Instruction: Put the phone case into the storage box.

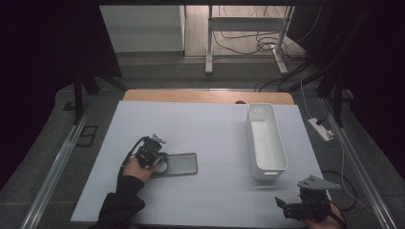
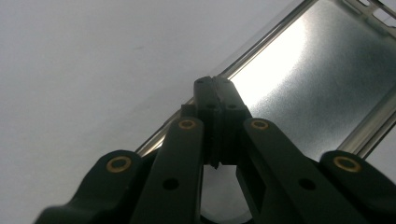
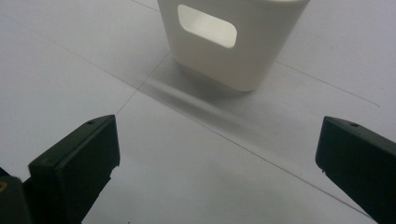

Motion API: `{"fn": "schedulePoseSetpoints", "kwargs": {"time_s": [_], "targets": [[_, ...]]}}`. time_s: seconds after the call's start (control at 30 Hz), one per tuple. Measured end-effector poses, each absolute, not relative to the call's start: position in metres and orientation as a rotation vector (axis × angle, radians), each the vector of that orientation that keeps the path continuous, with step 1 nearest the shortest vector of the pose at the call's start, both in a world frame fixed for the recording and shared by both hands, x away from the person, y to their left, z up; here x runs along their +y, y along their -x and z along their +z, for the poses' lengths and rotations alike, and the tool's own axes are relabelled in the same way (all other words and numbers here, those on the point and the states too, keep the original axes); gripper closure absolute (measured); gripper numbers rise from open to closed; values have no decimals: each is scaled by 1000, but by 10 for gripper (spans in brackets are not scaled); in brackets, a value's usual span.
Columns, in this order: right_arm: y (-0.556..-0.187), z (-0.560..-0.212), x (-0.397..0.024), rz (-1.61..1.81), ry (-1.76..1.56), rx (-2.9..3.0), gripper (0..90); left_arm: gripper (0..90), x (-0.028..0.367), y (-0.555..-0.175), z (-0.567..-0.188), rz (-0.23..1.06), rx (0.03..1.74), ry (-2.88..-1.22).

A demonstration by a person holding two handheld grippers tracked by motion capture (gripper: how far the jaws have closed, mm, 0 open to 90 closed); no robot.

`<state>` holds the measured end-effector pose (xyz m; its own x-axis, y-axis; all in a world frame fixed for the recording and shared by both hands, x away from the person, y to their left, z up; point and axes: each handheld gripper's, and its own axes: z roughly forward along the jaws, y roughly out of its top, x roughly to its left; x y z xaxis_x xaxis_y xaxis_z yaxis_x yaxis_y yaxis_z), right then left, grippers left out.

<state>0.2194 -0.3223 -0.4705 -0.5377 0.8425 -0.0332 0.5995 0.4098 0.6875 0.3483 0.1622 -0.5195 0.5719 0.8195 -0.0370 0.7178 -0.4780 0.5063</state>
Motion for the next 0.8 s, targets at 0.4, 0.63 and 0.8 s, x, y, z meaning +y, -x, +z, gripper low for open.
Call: {"fn": "schedulePoseSetpoints", "kwargs": {"time_s": [0.4,0.63,0.8], "targets": [[-220,-470,-323,894,-1243,2296,1,892,163,-368,-520,342,1256,-2324],[-220,-470,-323,895,-1245,2296,1,892,172,-373,-520,365,1322,-2278],[-220,-471,-323,894,-1242,2298,1,892,175,-379,-522,372,1340,-2257]]}}
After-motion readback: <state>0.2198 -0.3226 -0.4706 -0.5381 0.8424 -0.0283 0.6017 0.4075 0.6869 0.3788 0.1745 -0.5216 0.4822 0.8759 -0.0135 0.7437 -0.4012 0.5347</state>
